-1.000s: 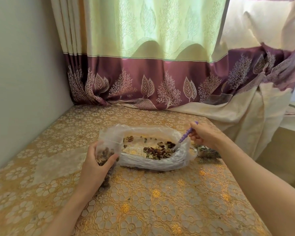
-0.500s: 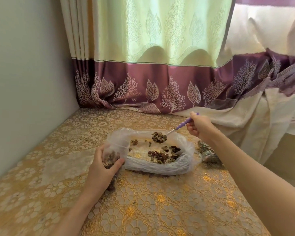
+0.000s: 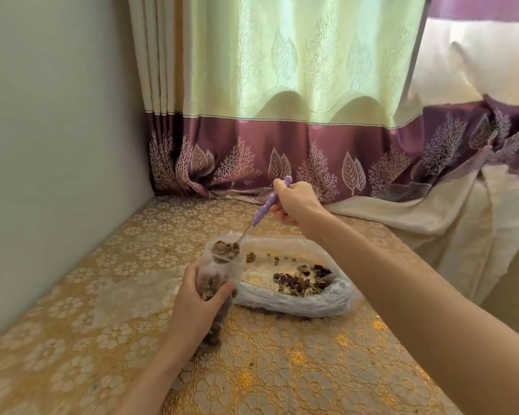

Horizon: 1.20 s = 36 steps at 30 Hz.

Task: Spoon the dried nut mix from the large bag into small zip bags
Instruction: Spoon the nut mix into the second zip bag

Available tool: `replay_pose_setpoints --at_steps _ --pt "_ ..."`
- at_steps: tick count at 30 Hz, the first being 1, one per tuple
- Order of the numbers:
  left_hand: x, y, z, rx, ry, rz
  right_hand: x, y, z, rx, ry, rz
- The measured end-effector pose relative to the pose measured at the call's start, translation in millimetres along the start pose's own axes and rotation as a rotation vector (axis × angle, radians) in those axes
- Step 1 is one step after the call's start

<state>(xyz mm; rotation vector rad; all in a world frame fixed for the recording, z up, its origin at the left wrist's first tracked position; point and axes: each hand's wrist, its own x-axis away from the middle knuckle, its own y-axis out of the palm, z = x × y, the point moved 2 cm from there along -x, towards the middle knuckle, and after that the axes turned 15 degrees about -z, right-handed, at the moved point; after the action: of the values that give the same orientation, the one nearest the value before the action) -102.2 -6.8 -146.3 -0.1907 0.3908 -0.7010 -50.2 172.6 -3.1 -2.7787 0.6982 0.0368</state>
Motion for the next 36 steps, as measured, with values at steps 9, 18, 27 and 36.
replay_pose_setpoints --at_steps 9,18,27,36 --pt "0.8 -0.9 4.8 0.126 -0.018 0.022 22.4 27.4 -32.4 0.386 -0.488 -0.026" --pt "2.3 3.3 10.7 0.026 0.007 -0.06 16.5 -33.8 -5.7 0.055 -0.384 0.078" --pt "3.1 5.6 6.7 -0.109 0.018 -0.073 14.4 -86.5 63.3 0.245 -0.02 0.105" --pt "2.6 6.5 5.0 -0.125 0.033 -0.042 20.2 -110.4 86.1 0.189 0.131 0.12"
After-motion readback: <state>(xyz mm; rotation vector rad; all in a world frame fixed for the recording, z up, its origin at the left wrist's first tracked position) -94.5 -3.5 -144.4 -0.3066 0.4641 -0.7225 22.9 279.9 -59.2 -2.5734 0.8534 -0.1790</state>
